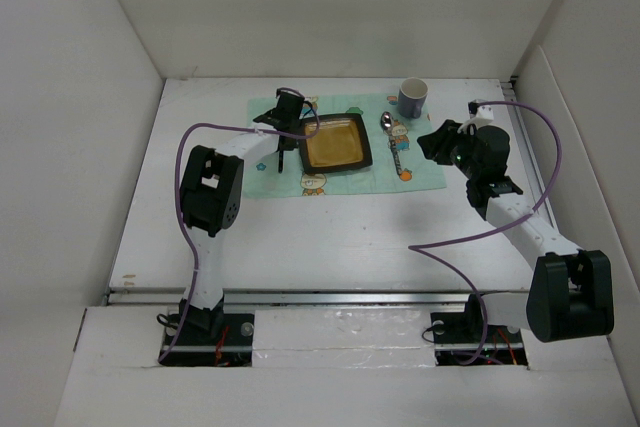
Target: Set the dinner table for one person
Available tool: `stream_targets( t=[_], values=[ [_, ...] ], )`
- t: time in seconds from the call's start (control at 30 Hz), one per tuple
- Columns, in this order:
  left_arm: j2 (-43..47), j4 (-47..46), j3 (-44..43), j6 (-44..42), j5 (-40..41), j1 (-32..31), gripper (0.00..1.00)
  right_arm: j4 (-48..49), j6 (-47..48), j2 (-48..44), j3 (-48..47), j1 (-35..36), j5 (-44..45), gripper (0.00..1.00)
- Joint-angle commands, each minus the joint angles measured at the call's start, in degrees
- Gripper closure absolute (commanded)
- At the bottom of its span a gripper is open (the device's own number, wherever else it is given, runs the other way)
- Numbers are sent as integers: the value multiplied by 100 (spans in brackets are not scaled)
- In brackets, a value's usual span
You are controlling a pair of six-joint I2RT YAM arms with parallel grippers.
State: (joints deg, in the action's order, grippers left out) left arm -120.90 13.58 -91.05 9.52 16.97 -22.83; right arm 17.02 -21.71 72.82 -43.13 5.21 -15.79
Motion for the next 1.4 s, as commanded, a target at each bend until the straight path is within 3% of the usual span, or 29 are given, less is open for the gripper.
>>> stream_targets(
  t=[0.0,0.37,0.47,0.53,0.57,0.7,0.93,1.17,1.37],
  values=[
    [67,-145,59,243,78,51,100,188,150,31,-204,85,129,54],
    [76,-260,412,296,149,51,100,127,185,75,-248,138,173,54],
    [75,-251,359,296,175,51,88,118,185,75,-257,138,191,54],
    [215,-303,429,270,175,51,68,109,203,57,-257,138,190,54],
    [216,-295,430,270,175,51,68,109,203,40,-257,138,208,54],
    [496,-189,368,331,263,51,45,100,203,84,-274,138,191,54],
    [1920,-225,342,639,422,51,17,83,220,75,-275,191,243,54],
    [3352,-92,596,1069,-149,51,16,30,273,-101,-266,191,322,53],
    [5425,-637,1993,1561,-1011,51,15,416,299,-645,94,296,576,45]
  ],
)
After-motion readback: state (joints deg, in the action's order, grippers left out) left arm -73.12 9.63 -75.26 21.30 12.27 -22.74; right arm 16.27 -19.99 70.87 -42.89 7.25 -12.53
